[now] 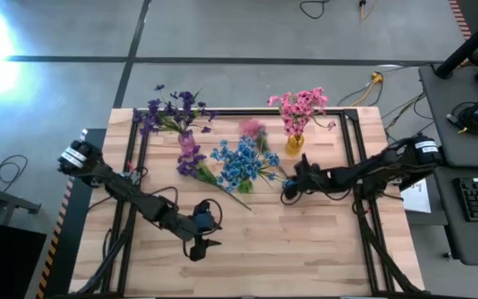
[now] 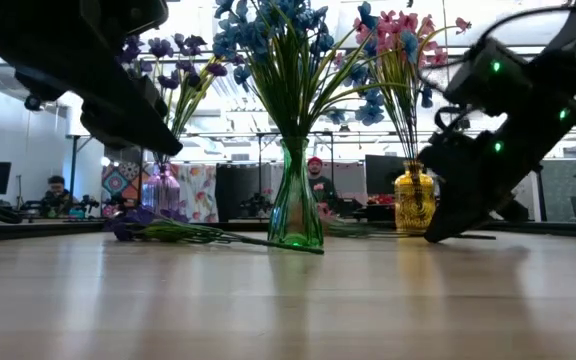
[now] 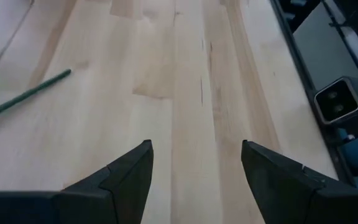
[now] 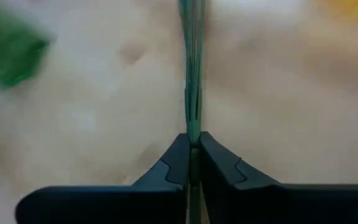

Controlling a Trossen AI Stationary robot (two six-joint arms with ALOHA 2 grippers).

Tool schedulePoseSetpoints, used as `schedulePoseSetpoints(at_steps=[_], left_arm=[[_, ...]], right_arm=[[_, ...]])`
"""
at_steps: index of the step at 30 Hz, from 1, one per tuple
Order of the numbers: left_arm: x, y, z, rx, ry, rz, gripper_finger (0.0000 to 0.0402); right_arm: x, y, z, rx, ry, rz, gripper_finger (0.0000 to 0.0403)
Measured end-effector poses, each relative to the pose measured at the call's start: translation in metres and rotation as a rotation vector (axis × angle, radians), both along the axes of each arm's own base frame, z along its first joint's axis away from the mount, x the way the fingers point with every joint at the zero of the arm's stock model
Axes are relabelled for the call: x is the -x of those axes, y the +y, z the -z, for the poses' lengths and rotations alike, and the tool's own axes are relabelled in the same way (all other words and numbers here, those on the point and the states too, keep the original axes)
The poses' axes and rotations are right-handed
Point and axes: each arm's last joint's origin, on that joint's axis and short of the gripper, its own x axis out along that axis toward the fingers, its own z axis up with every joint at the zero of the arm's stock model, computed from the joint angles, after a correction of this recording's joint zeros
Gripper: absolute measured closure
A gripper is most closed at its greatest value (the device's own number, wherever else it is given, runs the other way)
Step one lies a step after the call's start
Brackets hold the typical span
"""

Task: Sort flowers into vase by color
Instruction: Put the pink flowers into the yellow vase

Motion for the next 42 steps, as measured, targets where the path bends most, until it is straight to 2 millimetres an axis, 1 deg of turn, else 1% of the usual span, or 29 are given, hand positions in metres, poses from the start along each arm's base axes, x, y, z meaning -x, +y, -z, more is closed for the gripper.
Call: schedulePoseSetpoints(at_steps=[3,5,11,13,15,17,20,23,25,28,33,36,38,42], left_arm=[[0.000,0.001,-0.004,0.011,-0.015,-0.003,0.0170],[0.001,0.001,-0.004,0.017,-0.009,-0.009,0.0170],[0.003,0.000,-0.002,0.057,0.018,-0.040,0.0170],[0.003,0.000,-0.002,0.064,0.019,-0.043,0.0170],[0.004,-0.001,-0.002,0.070,0.021,-0.043,0.0170],[0.004,-0.002,-0.002,0.071,0.021,-0.042,0.0170],[0.004,-0.002,-0.002,0.073,0.022,-0.041,0.0170],[0.004,-0.002,-0.002,0.071,0.024,-0.040,0.0170],[0.004,-0.002,-0.002,0.067,0.023,-0.037,0.0170],[0.004,-0.002,-0.002,0.061,0.022,-0.033,0.0170],[0.005,-0.004,-0.002,0.059,0.025,-0.028,0.0170],[0.005,-0.004,-0.002,0.057,0.026,-0.027,0.0170],[0.005,-0.004,-0.001,0.054,0.026,-0.025,0.0170],[0.006,-0.004,-0.001,0.049,0.026,-0.022,0.0170]], right_arm=[[-0.005,0.015,-0.009,-0.116,0.047,-0.066,0.0383],[-0.005,0.027,-0.016,-0.162,0.113,-0.088,0.0384],[0.003,0.060,-0.041,-0.235,0.343,-0.085,0.0384],[0.003,0.072,-0.049,-0.259,0.376,-0.096,0.0378],[0.006,0.085,-0.056,-0.280,0.395,-0.106,0.0365],[0.011,0.096,-0.058,-0.310,0.416,-0.112,0.0347],[0.016,0.115,-0.063,-0.367,0.413,-0.141,0.0311],[0.019,0.124,-0.066,-0.363,0.401,-0.154,0.0269],[0.016,0.122,-0.068,-0.288,0.343,-0.143,0.0241],[0.009,0.111,-0.070,-0.108,0.286,-0.171,0.0204],[-0.002,0.078,-0.064,0.091,0.305,-0.166,0.0159],[-0.009,0.058,-0.058,0.133,0.304,-0.174,0.0142],[-0.015,0.046,-0.056,0.140,0.272,-0.165,0.0135],[-0.024,0.029,-0.051,0.158,0.188,-0.178,0.0132]])
